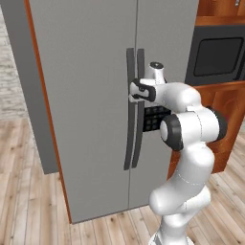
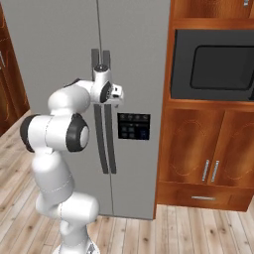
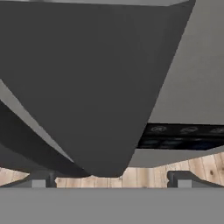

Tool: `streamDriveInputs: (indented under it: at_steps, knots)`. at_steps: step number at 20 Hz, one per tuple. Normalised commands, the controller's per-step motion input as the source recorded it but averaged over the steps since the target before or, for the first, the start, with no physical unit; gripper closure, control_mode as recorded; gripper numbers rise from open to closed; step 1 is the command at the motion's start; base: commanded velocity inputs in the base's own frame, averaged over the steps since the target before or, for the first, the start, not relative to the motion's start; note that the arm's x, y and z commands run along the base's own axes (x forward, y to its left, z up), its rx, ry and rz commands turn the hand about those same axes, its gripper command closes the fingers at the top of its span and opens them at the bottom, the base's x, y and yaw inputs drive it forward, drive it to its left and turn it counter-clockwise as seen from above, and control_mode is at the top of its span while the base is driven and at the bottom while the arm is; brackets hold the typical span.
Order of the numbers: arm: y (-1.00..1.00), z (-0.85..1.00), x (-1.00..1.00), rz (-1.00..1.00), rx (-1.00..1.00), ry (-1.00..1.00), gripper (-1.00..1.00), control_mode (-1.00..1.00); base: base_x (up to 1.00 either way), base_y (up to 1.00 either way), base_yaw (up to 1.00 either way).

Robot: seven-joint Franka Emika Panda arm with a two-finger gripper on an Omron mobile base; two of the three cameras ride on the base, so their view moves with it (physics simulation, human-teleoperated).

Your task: Place one of the steaks on the plate and the other in the bowl. Then place the bowl in the fridge.

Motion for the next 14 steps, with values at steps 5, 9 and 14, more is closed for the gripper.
streamDriveInputs:
  at_steps: [5, 9, 14]
  knots:
    - [0.00, -0.16, 0.23, 0.00, 0.00, -0.06, -1.00, -1.00, 0.00, 0.00, 0.00]
    - [-0.16, -0.50, -0.66, 0.00, 0.00, -0.45, -1.00, -1.00, 0.00, 0.00, 0.00]
    - [-0.01, -0.38, -0.67, 0.00, 0.00, -0.50, -1.00, -1.00, 0.00, 0.00, 0.00]
